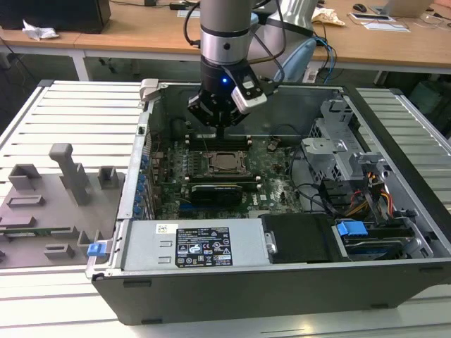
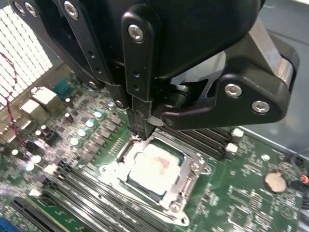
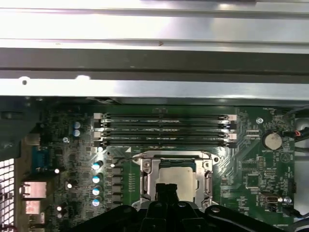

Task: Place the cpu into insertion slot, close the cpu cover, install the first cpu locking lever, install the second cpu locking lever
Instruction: 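Install the first cpu locking lever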

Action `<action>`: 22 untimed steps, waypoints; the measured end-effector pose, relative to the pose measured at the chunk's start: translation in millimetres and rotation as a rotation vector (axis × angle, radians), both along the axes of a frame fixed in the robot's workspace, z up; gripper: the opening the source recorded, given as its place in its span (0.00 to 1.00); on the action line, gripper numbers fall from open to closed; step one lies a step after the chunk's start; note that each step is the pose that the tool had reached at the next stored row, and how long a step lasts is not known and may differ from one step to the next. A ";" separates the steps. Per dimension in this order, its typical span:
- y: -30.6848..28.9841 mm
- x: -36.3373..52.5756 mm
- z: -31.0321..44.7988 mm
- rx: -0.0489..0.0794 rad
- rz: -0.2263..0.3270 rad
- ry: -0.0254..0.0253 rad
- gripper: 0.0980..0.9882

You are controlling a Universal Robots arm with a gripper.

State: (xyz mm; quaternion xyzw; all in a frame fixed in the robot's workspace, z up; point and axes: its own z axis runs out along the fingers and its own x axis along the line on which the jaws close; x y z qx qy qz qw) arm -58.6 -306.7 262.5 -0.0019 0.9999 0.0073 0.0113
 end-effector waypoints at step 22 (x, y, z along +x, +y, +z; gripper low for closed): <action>2.0 -46.4 -0.5 0.002 0.000 0.0001 0.01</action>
